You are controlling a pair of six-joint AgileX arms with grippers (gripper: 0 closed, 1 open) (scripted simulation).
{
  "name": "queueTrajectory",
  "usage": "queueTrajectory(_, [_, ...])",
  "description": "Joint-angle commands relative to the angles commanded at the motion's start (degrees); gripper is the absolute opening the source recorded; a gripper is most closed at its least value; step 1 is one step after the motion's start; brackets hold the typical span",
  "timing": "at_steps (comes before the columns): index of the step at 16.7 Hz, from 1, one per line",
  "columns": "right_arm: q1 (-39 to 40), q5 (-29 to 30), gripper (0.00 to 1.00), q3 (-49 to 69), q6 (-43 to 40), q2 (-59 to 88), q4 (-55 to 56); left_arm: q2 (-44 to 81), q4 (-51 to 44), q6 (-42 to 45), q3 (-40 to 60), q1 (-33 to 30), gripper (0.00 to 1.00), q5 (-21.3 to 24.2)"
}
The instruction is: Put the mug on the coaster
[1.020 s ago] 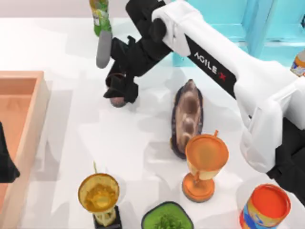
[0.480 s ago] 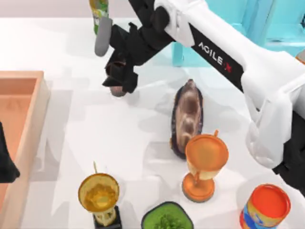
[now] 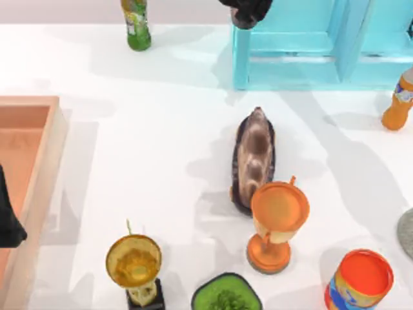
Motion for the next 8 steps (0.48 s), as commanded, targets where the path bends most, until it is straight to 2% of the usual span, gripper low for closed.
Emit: queueTrajectory(8, [-15.1,11.7,0.00,-55.4,18.1,-45.3,13.0,0.0,0.0,0.0,0.0,0.0,1.00,0.0])
